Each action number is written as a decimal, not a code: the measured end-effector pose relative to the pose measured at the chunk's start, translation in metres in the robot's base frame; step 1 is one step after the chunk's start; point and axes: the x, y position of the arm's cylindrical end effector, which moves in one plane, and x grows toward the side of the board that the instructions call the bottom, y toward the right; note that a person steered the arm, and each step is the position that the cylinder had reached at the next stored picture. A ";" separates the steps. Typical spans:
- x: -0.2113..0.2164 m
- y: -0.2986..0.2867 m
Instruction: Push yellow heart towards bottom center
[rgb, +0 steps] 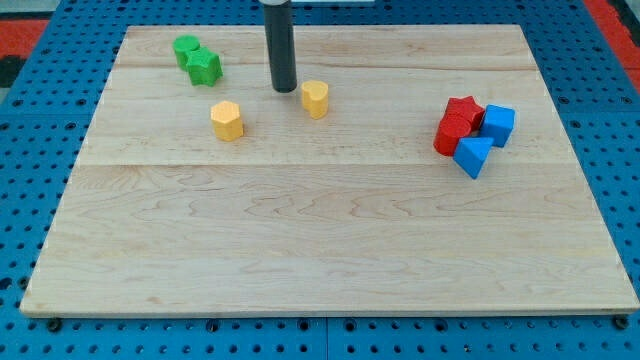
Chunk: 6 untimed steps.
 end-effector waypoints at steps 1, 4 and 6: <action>0.026 0.032; 0.102 0.063; 0.181 0.075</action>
